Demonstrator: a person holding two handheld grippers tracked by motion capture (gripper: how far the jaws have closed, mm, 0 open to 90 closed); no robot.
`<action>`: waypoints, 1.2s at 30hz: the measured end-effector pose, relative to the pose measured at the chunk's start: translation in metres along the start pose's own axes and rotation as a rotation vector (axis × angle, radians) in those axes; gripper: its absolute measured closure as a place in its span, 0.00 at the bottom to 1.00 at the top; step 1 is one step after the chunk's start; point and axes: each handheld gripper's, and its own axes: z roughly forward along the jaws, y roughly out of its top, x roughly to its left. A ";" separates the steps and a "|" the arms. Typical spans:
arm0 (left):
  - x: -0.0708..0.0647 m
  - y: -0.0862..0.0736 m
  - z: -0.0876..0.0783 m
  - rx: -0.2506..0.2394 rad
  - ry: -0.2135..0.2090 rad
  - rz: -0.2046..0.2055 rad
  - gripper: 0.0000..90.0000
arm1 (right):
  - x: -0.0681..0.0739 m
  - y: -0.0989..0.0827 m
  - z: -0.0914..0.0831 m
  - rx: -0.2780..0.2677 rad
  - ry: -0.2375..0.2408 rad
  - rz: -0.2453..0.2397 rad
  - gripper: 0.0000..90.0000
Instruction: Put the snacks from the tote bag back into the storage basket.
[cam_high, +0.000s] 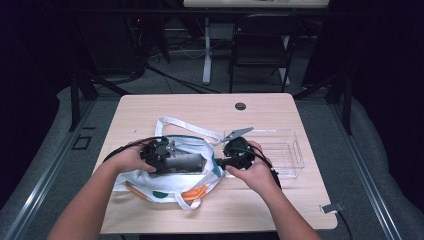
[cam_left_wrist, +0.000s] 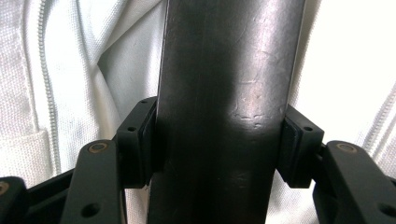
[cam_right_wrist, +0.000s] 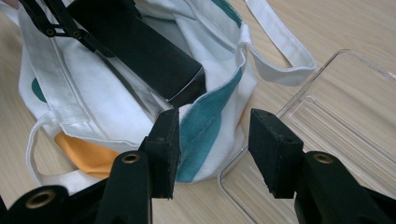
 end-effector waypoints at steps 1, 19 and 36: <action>0.000 0.000 0.000 -0.005 0.000 0.002 0.46 | 0.000 0.000 0.000 -0.002 0.000 0.000 0.59; -0.001 -0.002 -0.007 -0.014 0.002 0.014 0.47 | -0.001 0.000 -0.001 -0.012 0.001 0.002 0.59; -0.003 -0.007 -0.023 -0.024 0.011 0.000 0.47 | 0.000 0.000 -0.003 -0.020 -0.005 -0.005 0.56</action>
